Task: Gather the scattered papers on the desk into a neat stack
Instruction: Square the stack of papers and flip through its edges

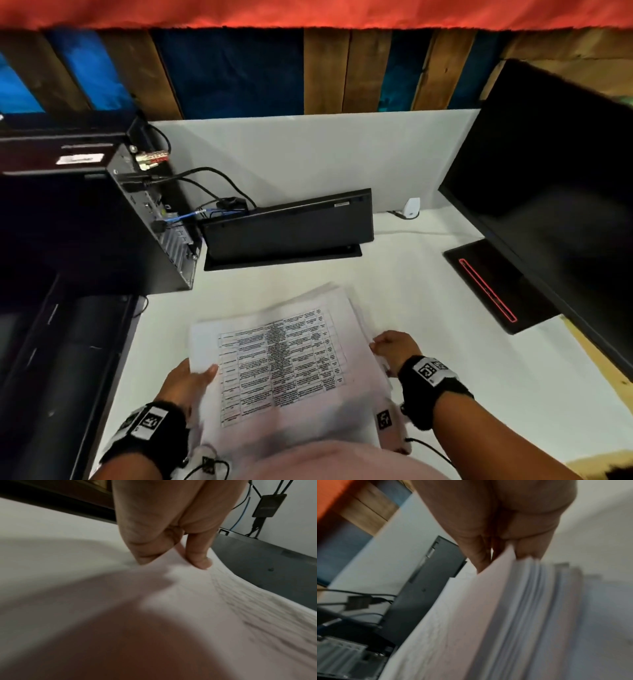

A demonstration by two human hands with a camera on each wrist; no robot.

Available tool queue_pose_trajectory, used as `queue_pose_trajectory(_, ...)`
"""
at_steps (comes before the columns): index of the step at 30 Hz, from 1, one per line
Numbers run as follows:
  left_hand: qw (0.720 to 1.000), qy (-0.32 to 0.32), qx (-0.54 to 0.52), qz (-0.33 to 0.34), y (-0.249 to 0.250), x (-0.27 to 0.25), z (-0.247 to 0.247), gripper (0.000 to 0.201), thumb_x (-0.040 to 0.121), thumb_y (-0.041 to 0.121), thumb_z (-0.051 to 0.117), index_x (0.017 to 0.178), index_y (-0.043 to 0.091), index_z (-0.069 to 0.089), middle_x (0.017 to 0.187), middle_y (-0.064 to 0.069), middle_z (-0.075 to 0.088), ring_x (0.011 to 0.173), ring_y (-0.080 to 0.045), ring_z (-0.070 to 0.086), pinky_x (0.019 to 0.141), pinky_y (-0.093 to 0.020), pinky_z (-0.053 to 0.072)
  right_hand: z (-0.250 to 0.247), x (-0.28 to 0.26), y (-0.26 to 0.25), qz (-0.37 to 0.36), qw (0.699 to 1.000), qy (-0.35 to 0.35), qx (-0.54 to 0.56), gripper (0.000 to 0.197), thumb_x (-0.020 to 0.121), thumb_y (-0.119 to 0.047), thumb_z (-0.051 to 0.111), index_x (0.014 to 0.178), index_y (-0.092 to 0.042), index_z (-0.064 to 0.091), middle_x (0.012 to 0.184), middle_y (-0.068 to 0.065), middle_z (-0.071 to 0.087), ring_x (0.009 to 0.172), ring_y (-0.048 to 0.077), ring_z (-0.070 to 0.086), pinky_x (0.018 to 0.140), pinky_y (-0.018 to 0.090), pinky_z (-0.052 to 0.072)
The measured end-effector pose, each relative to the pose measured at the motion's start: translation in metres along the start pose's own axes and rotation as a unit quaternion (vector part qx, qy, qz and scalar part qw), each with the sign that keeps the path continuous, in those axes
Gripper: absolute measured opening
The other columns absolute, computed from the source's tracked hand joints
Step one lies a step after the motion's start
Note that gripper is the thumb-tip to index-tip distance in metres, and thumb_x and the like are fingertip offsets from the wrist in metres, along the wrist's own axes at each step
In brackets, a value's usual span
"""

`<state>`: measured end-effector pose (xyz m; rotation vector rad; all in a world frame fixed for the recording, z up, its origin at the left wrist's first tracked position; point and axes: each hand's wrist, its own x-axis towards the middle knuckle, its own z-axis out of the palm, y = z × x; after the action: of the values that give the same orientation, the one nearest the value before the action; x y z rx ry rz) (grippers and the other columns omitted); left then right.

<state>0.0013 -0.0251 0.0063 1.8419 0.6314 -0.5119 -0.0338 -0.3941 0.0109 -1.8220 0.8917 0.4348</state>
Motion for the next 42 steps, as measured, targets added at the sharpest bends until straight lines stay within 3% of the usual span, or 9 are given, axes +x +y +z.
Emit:
queue_pose_trajectory(5, 0.996, -0.056, -0.058, -0.024, -0.007, -0.006, -0.008, 0.029, 0.092, 0.004, 0.059, 0.121, 0.003, 0.056, 0.113, -0.024, 0.068, 0.102, -0.037, 0.065, 0.1, -0.052, 0.045, 0.001, -0.002, 0.008, 0.016, 0.995, -0.039, 0.086, 0.012, 0.091, -0.021, 0.057, 0.088, -0.02, 0.068, 0.086, 0.008, 0.061, 0.079, 0.026, 0.054, 0.061, 0.031, 0.049)
queue_pose_trajectory(8, 0.996, -0.065, -0.064, -0.011, -0.006, -0.019, -0.011, 0.012, 0.095, 0.004, 0.053, 0.106, 0.007, 0.056, 0.105, -0.044, 0.05, 0.09, -0.067, 0.046, 0.1, -0.063, 0.036, 0.004, 0.002, 0.011, 0.001, 0.996, -0.065, 0.059, 0.024, 0.094, -0.024, 0.052, 0.114, -0.016, 0.064, 0.104, 0.011, 0.065, 0.092, 0.032, 0.061, 0.07, 0.042, 0.055)
queue_pose_trajectory(13, 0.988, -0.108, -0.111, -0.015, -0.024, -0.006, -0.017, 0.037, 0.09, 0.015, 0.063, 0.125, 0.014, 0.055, 0.108, -0.005, 0.073, 0.092, -0.019, 0.058, 0.071, -0.027, 0.041, 0.006, -0.008, 0.007, -0.041, 0.997, 0.002, -0.07, 0.026, 0.093, -0.004, 0.047, 0.106, -0.006, 0.069, 0.112, 0.013, 0.067, 0.106, 0.03, 0.062, 0.091, 0.031, 0.047)
queue_pose_trajectory(19, 0.976, -0.164, -0.145, -0.01, -0.024, -0.013, -0.012, 0.049, 0.08, 0.007, 0.073, 0.125, 0.017, 0.054, 0.114, -0.008, 0.072, 0.106, -0.026, 0.068, 0.078, -0.034, 0.055, 0.025, -0.038, -0.008, -0.046, 0.997, -0.047, -0.037, 0.062, 0.099, -0.049, 0.03, 0.15, -0.014, 0.024, 0.155, 0.009, 0.031, 0.142, 0.027, 0.03, 0.114, 0.036, 0.023)
queue_pose_trajectory(26, 0.984, -0.134, -0.114, 0.026, -0.007, -0.019, 0.002, 0.077, 0.073, 0.046, 0.074, 0.134, 0.017, 0.038, 0.131, -0.001, 0.057, 0.113, -0.021, 0.059, 0.099, -0.041, 0.046, 0.021, -0.015, 0.002, -0.002, 0.999, 0.01, 0.035, 0.048, 0.099, -0.033, 0.044, 0.134, -0.001, 0.048, 0.137, 0.018, 0.053, 0.126, 0.03, 0.05, 0.11, 0.037, 0.036)
queue_pose_trajectory(31, 0.988, -0.074, -0.134, 0.028, -0.011, -0.011, -0.006, 0.027, 0.097, 0.022, 0.053, 0.122, 0.014, 0.051, 0.123, -0.003, 0.06, 0.098, -0.015, 0.058, 0.082, -0.027, 0.044, 0.007, -0.013, 0.005, 0.04, 0.955, -0.14, 0.258, 0.044, 0.095, -0.043, 0.048, 0.112, -0.007, 0.067, 0.109, 0.015, 0.07, 0.092, 0.03, 0.067, 0.077, 0.036, 0.056)
queue_pose_trajectory(37, 0.967, -0.231, -0.103, 0.011, -0.023, -0.01, -0.002, 0.064, 0.077, 0.008, 0.077, 0.134, 0.012, 0.047, 0.123, -0.014, 0.067, 0.112, -0.032, 0.065, 0.098, -0.053, 0.048, 0.012, -0.015, -0.002, 0.028, 0.996, -0.048, 0.077, 0.085, 0.086, -0.073, 0.023, 0.141, -0.012, 0.044, 0.144, 0.012, 0.048, 0.133, 0.031, 0.044, 0.114, 0.043, 0.03)
queue_pose_trajectory(39, 0.966, -0.239, -0.09, 0.027, -0.024, -0.012, 0.002, 0.079, 0.066, 0.013, 0.085, 0.133, 0.015, 0.044, 0.124, -0.012, 0.066, 0.114, -0.03, 0.064, 0.099, -0.05, 0.048, 0.011, -0.017, -0.002, -0.016, 0.992, -0.085, 0.089, 0.086, 0.083, -0.067, 0.048, 0.146, -0.011, 0.033, 0.149, 0.01, 0.041, 0.138, 0.029, 0.037, 0.116, 0.045, 0.026)
queue_pose_trajectory(42, 0.98, -0.17, -0.104, 0.026, -0.026, -0.01, 0.001, 0.07, 0.068, 0.002, 0.08, 0.129, 0.004, 0.046, 0.12, -0.02, 0.066, 0.105, -0.034, 0.066, 0.089, -0.049, 0.053, 0.002, -0.008, 0.014, 0.006, 0.984, -0.093, 0.15, 0.099, 0.044, -0.034, 0.092, 0.128, 0.0, 0.052, 0.118, 0.019, 0.067, 0.108, 0.037, 0.064, 0.098, 0.055, 0.047)
